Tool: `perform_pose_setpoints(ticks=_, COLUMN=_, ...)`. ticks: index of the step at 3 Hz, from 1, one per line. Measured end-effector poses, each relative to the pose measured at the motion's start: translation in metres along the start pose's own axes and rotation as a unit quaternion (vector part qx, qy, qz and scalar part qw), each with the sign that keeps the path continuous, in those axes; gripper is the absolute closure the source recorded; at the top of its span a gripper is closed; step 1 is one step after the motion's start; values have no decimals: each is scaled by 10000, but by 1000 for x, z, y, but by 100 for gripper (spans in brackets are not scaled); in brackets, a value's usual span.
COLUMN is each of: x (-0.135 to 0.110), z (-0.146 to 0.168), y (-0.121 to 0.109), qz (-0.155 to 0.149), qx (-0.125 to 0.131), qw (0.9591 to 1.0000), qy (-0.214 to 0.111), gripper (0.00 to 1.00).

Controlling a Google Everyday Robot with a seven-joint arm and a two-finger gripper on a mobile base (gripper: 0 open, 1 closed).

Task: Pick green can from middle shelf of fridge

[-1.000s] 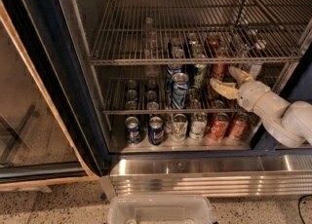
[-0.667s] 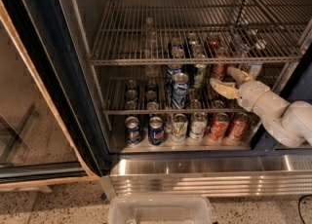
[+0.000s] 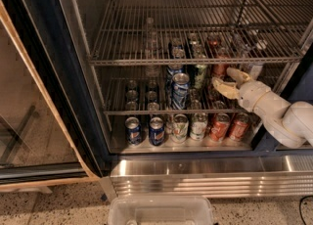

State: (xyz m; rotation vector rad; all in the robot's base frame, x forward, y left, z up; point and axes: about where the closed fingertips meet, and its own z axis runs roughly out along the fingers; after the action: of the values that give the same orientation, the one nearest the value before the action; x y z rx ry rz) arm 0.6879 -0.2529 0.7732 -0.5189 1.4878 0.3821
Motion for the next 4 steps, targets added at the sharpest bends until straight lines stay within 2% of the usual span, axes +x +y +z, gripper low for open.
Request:
perform_pose_setpoints(ticks=2, x=2, z=20, y=-6, qz=82, qx=-182, qw=9998, qy=-31, gripper=54)
perform_pose_setpoints(ticks=3, x=2, z=28, y=-6, qz=105, qx=-258, qw=9996, qy=-42, gripper=52)
perform_pose_setpoints(ticks=4, x=2, z=28, y=-6, qz=105, qx=-260, qw=9996, qy=-43, gripper=45)
